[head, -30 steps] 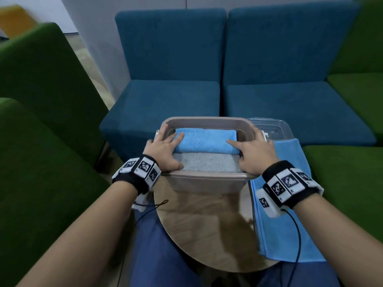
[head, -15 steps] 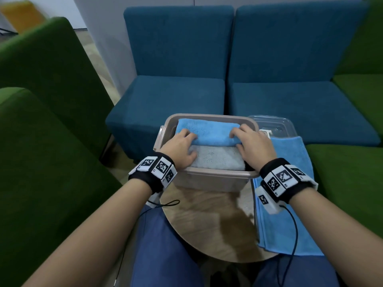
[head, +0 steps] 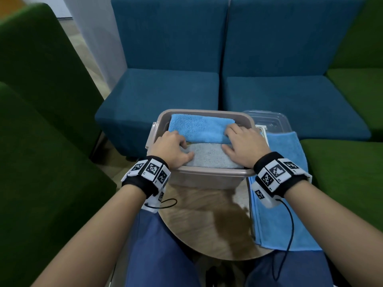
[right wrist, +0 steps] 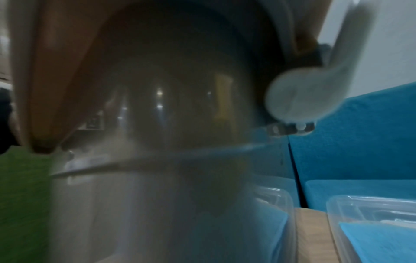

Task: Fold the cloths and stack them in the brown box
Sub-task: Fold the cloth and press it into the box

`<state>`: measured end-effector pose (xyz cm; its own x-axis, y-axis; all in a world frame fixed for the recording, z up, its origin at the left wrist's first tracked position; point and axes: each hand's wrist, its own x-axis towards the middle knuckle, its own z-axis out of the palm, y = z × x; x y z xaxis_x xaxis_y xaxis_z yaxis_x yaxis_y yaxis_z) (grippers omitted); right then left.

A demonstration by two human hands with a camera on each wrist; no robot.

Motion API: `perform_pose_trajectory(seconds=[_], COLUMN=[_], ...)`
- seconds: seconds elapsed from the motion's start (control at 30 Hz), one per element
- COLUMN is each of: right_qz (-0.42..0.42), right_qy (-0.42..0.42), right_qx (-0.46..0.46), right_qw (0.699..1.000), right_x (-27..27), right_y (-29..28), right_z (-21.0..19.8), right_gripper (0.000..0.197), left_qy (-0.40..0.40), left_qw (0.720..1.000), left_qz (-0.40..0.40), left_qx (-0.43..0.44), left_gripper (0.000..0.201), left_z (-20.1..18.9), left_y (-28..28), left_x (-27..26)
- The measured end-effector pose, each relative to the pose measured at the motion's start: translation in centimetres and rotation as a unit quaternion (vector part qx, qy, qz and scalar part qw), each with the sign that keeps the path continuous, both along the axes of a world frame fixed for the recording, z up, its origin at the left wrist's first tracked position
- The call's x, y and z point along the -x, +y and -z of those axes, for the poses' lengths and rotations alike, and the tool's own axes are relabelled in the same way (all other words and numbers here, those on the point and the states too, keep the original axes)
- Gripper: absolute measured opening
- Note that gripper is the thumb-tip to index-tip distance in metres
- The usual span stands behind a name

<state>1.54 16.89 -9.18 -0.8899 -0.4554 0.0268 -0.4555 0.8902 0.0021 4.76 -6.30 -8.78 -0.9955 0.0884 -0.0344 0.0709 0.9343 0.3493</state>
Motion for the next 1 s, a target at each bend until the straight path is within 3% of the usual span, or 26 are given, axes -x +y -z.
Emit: perform_pose_trajectory(seconds=[0.07, 0.2, 0.3, 0.4, 0.5, 0.57, 0.67, 0.77, 0.87, 1.0], right_qz=[-0.011, 0.009, 0.027, 0.023, -0.017, -0.059, -0.071, -0.034, -0.004, -0.01], right_qy=[-0.009, -0.042, -0.042, -0.014, 0.074, 0.113, 0.054, -0.003, -0.014, -0.03], right_qx=[-0.023, -0.115, -0.114, -0.064, 0.032, 0.048, 0.058, 0.021, -0.039, -0.064], right_qw=[1.0, 0.992, 0.992, 0.998, 0.997, 0.991, 0.994, 0.999, 0.999, 0.997], right_x=[-0.1, 0.0, 0.0, -0.1, -0.4, -0.5, -0.6, -0.7, -0.9, -0.7], right_y=[0.2, -0.1, -0.4, -0.3, -0.4, -0.5, -0.8, -0.9, -0.9, -0.7], right_z=[0.2, 0.5, 0.8, 0.5, 0.1, 0.0, -0.3, -0.3, -0.3, -0.1], right_gripper=[0.056, 0.073, 0.08, 0.075, 0.046, 0.034, 0.032, 0.04, 0.055, 0.062], left_qy=[-0.038, -0.084, -0.11, -0.107, -0.074, -0.022, 0.045, -0.036, -0.158, -0.208], left_qw=[0.999, 0.995, 0.991, 0.994, 0.997, 0.999, 0.997, 0.998, 0.982, 0.969], left_qz=[0.017, 0.037, 0.035, 0.037, 0.032, 0.024, 0.028, 0.043, 0.029, 0.031], left_qx=[0.03, 0.031, 0.064, 0.003, -0.017, 0.043, 0.06, 0.013, 0.099, 0.13], left_gripper=[0.029, 0.061, 0.055, 0.034, 0.035, 0.045, 0.08, 0.09, 0.086, 0.086], left_z=[0.0, -0.4, -0.7, -1.1, -1.3, -1.4, -1.9, -1.5, -0.5, -0.2], left_y=[0.1, 0.1, 0.3, 0.4, 0.0, -0.1, 0.5, 0.8, 0.7, 1.0], left_x=[0.3, 0.6, 0.6, 0.8, 1.0, 0.6, 0.1, 0.6, 0.5, 0.2])
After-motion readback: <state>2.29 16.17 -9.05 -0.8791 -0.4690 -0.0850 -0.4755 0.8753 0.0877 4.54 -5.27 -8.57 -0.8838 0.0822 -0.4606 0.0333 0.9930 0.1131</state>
